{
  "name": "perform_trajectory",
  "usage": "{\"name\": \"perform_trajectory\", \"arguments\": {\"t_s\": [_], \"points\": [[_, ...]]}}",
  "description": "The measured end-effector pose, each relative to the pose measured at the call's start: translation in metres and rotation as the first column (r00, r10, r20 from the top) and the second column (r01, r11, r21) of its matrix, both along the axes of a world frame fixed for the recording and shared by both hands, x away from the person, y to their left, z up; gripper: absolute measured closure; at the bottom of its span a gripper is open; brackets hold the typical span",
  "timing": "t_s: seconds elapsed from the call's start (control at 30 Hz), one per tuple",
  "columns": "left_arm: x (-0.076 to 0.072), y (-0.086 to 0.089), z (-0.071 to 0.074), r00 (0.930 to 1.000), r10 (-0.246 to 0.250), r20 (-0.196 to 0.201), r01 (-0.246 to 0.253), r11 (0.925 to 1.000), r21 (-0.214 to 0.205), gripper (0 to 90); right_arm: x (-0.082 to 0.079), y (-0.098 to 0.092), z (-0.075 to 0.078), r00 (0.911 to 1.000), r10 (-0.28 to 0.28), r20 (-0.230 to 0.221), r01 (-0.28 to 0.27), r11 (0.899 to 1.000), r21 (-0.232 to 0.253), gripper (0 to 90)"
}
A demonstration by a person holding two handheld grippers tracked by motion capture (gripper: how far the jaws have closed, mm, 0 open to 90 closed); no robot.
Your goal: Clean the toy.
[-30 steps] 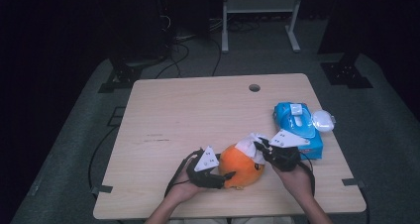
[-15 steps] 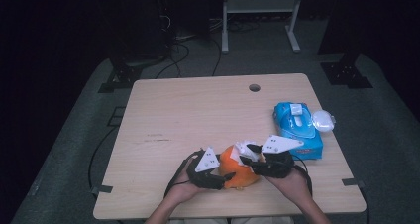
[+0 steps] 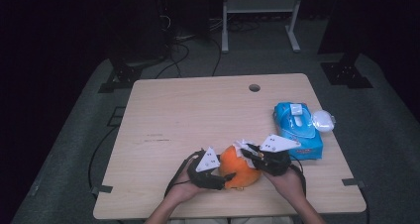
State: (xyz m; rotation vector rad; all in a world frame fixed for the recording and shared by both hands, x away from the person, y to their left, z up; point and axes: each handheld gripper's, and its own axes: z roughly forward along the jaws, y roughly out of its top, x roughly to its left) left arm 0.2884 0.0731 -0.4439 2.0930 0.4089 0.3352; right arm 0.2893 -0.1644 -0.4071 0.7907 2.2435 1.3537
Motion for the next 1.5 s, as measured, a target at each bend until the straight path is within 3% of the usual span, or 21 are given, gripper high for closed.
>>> {"name": "perform_trajectory", "arguments": {"t_s": [0.1,0.17,0.2,0.3,0.33,0.4,0.47,0.57,0.6,0.7,0.77,0.87,1.0,1.07,1.13,1.2,1.3,1.37,1.47,1.5], "points": [[-0.001,-0.002,0.001,1.0000,-0.004,0.006,0.004,1.0000,0.005,33.3,-0.012,0.019,0.008,0.9961,0.087,0.017,-0.087,0.996,0.022,75.2],[-0.002,-0.002,0.001,0.9999,-0.004,0.012,0.004,1.0000,0.007,33.4,-0.017,0.033,0.009,0.9928,0.110,0.047,-0.109,0.993,-0.035,75.2],[-0.002,-0.001,0.001,1.0000,-0.003,0.009,0.003,1.0000,0.007,33.4,-0.017,0.036,0.009,0.9930,0.102,0.060,-0.098,0.993,-0.063,75.2],[-0.002,0.000,0.000,1.0000,-0.002,0.004,0.002,1.0000,0.000,33.4,-0.006,0.024,0.007,0.9986,0.024,0.048,-0.021,0.998,-0.059,75.3],[-0.002,0.000,0.000,1.0000,-0.003,0.005,0.003,1.0000,0.000,33.4,0.000,0.015,0.005,0.9992,-0.017,0.035,0.019,0.999,-0.050,75.3],[-0.001,-0.001,0.000,0.9999,-0.009,0.010,0.009,0.9999,0.004,33.4,0.004,0.005,0.001,0.9994,-0.032,-0.011,0.032,0.999,0.003,75.4],[-0.001,-0.001,-0.001,0.9999,-0.015,0.007,0.014,0.9996,0.023,33.3,0.000,0.010,0.000,1.0000,0.003,-0.005,-0.002,1.000,0.016,75.4],[0.000,0.004,-0.003,0.9999,-0.011,-0.007,0.011,0.9996,0.024,33.3,-0.007,0.024,-0.002,0.9909,0.133,-0.019,-0.132,0.990,0.047,75.2],[0.001,0.005,-0.004,0.9999,-0.012,-0.006,0.012,0.9996,0.025,33.3,-0.010,0.029,-0.003,0.9904,0.138,-0.011,-0.138,0.990,0.022,75.2],[0.001,0.006,-0.004,0.9999,-0.004,-0.016,0.004,1.0000,0.007,33.5,-0.006,0.025,-0.001,0.9930,0.117,-0.013,-0.117,0.993,0.011,75.3],[0.001,0.006,-0.004,0.9999,-0.006,-0.014,0.006,0.9999,0.009,33.4,0.000,0.012,-0.001,0.9985,0.053,-0.010,-0.053,0.999,0.011,75.3],[0.004,0.008,-0.001,0.9991,-0.016,-0.038,0.016,0.9998,-0.008,29.9,0.009,-0.010,-0.005,0.9985,-0.014,-0.053,0.017,0.999,0.049,75.4],[0.007,0.009,0.007,0.9961,0.017,-0.087,-0.021,0.9989,-0.041,16.7,0.002,-0.001,-0.007,0.9985,0.034,-0.043,-0.031,0.997,0.067,75.3],[0.008,0.011,0.005,0.9969,0.019,-0.077,-0.023,0.9985,-0.049,16.8,0.000,0.004,-0.005,0.9972,0.061,-0.044,-0.058,0.996,0.071,75.3],[0.009,0.015,0.004,0.9965,0.012,-0.083,-0.016,0.9987,-0.049,25.3,0.002,0.002,-0.005,0.9966,0.071,-0.043,-0.067,0.995,0.077,75.3],[0.009,0.015,0.004,0.9960,0.025,-0.086,-0.028,0.9987,-0.041,29.1,0.004,-0.004,-0.005,0.9976,0.052,-0.046,-0.048,0.996,0.069,75.3],[0.010,0.017,0.002,0.9960,0.023,-0.087,-0.027,0.9985,-0.047,29.5,0.007,-0.019,-0.007,0.9986,-0.020,-0.048,0.023,0.998,0.051,75.3],[0.012,0.018,0.005,0.9945,0.022,-0.102,-0.029,0.9973,-0.067,24.5,0.008,-0.025,-0.010,0.9965,-0.028,-0.079,0.035,0.996,0.085,75.4],[0.016,0.021,0.011,0.9902,0.026,-0.137,-0.045,0.9895,-0.138,15.6,0.003,-0.015,-0.009,0.9970,0.028,-0.072,-0.019,0.993,0.117,75.4],[0.017,0.022,0.011,0.9895,0.029,-0.141,-0.048,0.9899,-0.133,15.8,0.001,-0.010,-0.008,0.9957,0.059,-0.071,-0.049,0.990,0.131,75.4]]}}
